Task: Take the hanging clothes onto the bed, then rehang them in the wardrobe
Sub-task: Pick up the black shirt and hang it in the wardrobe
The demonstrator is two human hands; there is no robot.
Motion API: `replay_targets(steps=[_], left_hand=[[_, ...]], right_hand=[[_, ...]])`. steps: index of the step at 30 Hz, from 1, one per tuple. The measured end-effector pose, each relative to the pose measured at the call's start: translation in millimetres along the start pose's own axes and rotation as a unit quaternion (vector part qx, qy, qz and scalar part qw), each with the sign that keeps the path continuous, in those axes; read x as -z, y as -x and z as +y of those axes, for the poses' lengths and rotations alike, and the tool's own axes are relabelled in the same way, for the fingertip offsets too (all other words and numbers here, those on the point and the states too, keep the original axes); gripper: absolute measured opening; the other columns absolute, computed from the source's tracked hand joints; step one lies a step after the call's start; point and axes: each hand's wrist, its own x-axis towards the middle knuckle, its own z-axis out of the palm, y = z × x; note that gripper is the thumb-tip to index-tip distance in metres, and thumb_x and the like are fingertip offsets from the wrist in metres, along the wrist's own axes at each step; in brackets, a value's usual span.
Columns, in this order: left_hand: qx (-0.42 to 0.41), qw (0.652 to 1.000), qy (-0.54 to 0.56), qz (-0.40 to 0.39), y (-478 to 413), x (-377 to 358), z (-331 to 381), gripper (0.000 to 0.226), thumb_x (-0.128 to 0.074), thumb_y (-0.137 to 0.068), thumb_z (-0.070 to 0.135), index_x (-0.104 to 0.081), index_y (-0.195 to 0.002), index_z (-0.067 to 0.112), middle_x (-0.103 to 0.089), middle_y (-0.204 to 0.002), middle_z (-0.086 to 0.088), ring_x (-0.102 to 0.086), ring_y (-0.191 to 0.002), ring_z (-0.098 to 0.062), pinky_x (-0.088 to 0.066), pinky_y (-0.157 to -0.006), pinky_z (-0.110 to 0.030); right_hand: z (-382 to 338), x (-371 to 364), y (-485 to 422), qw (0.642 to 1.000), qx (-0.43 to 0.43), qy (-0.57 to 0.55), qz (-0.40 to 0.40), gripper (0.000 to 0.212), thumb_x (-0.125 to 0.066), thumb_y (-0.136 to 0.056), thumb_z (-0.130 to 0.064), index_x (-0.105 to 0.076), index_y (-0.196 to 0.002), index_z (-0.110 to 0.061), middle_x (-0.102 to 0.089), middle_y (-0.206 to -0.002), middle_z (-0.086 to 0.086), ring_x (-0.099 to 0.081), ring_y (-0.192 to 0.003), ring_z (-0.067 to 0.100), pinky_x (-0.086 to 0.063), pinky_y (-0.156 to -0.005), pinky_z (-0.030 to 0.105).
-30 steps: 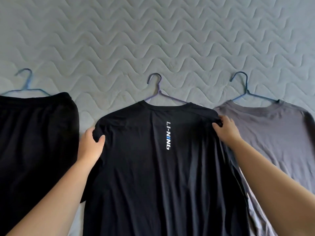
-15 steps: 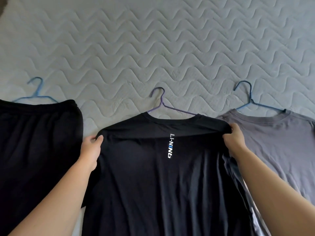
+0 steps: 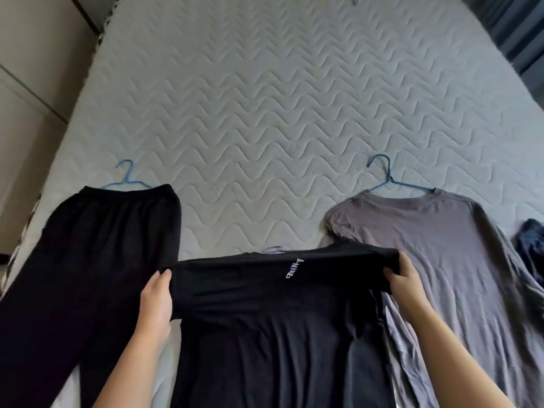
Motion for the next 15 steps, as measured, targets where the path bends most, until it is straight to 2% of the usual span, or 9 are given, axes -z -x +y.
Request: replay_targets(steps=[3,5,8,10,11,13,15], left_hand=[[0.007,0.999,0.035,-0.025,46.6,16.6,3.0,0.061,-0.048,-0.085,0.055,-0.047,-0.131,0.016,-0.054,-0.129,-0.002,-0.049,-0.121,-0.022,-0.037,-0.105,-0.038],[0.010,0.999,0.049,-0.022,70.8,29.5,1.8,0.064,-0.047,-0.083,0.059,-0.048,-0.130,0.016,-0.054,-0.130,-0.003,-0.049,-0.122,-0.022,-0.036,-0.106,-0.040],[0.011,0.997,0.076,-0.008,103.6,46.4,0.9,0.047,-0.051,-0.087,0.046,-0.054,-0.124,0.018,-0.057,-0.127,-0.003,-0.052,-0.119,-0.023,-0.037,-0.106,-0.042],[0.006,0.995,0.095,-0.005,123.9,55.6,4.4,0.029,-0.054,-0.088,0.036,-0.061,-0.110,0.019,-0.062,-0.117,-0.004,-0.057,-0.108,-0.021,-0.044,-0.096,-0.038],[0.000,0.995,0.104,-0.009,135.3,58.9,7.5,0.018,-0.053,-0.089,0.030,-0.063,-0.099,0.020,-0.064,-0.107,-0.003,-0.059,-0.098,-0.019,-0.047,-0.085,-0.033],[-0.023,0.991,0.126,-0.020,159.1,64.2,16.1,0.015,-0.047,-0.092,0.020,-0.060,-0.084,0.022,-0.062,-0.091,0.001,-0.058,-0.082,-0.012,-0.050,-0.067,-0.026],[-0.050,0.988,0.143,-0.025,180.3,70.7,24.6,0.016,-0.043,-0.094,0.015,-0.057,-0.088,0.018,-0.059,-0.093,0.001,-0.056,-0.080,-0.010,-0.049,-0.069,-0.025]], right_hand=[[-7.2,17.1,41.0,0.999,-0.003,-0.052,-0.015,0.047,-0.037,-0.080,0.018,-0.055,-0.081,-0.025,-0.059,-0.082,0.003,-0.055,-0.079,0.021,-0.050,-0.055,0.017],[-12.6,29.0,66.2,0.996,-0.001,-0.081,-0.028,0.049,-0.035,-0.079,0.021,-0.056,-0.080,-0.024,-0.062,-0.077,0.001,-0.060,-0.070,0.015,-0.048,-0.050,0.015],[-19.9,48.6,96.0,0.992,0.007,-0.123,-0.041,0.049,-0.034,-0.079,0.022,-0.057,-0.083,-0.020,-0.069,-0.065,-0.013,-0.062,-0.058,-0.002,-0.050,-0.051,0.011],[-26.4,61.2,112.4,0.988,0.015,-0.151,-0.039,0.045,-0.035,-0.079,0.021,-0.057,-0.083,-0.018,-0.069,-0.062,-0.015,-0.062,-0.056,-0.002,-0.050,-0.051,0.011],[-29.6,67.2,119.6,0.986,0.019,-0.164,-0.037,0.044,-0.036,-0.078,0.021,-0.057,-0.083,-0.017,-0.069,-0.063,-0.013,-0.062,-0.056,-0.001,-0.049,-0.050,0.011],[-38.0,78.2,132.9,0.982,0.024,-0.185,-0.036,0.044,-0.036,-0.077,0.020,-0.057,-0.083,-0.018,-0.068,-0.064,-0.011,-0.061,-0.054,0.001,-0.047,-0.047,0.012],[-48.8,87.1,143.0,0.979,0.030,-0.200,-0.037,0.047,-0.035,-0.075,0.022,-0.056,-0.084,-0.019,-0.068,-0.064,-0.011,-0.060,-0.055,0.001,-0.046,-0.047,0.012]])
